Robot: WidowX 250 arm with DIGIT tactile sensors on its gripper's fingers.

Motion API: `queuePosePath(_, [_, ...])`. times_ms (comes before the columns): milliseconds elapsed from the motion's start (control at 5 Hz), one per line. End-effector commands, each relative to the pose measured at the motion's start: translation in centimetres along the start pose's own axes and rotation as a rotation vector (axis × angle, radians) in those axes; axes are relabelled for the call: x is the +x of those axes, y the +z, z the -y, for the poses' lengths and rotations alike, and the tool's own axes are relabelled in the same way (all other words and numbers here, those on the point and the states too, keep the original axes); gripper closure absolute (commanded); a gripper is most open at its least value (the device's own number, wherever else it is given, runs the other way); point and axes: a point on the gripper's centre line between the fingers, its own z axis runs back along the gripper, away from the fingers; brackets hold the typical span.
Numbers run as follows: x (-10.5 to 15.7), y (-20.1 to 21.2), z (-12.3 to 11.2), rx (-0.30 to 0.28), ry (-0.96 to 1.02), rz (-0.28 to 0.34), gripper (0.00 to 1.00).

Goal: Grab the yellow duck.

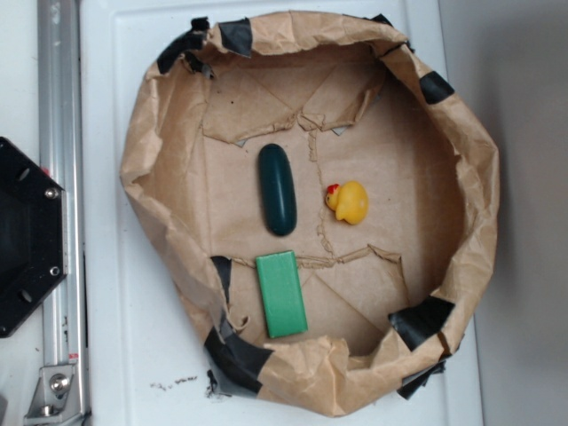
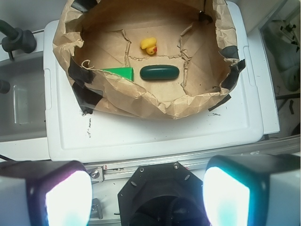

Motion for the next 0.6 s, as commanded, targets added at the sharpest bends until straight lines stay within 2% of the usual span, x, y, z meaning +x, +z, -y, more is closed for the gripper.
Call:
queuePosePath(0, [0.0,0.0,0.0,0.000,0.000,0.000,0.00])
queuePosePath(200, [4.3,0.3,-1.6,-0.236,-0.104,0.084,0.00])
queuePosePath(400, [6.6,0.3,-1.6,-0.165,-0.126,0.118,0.00])
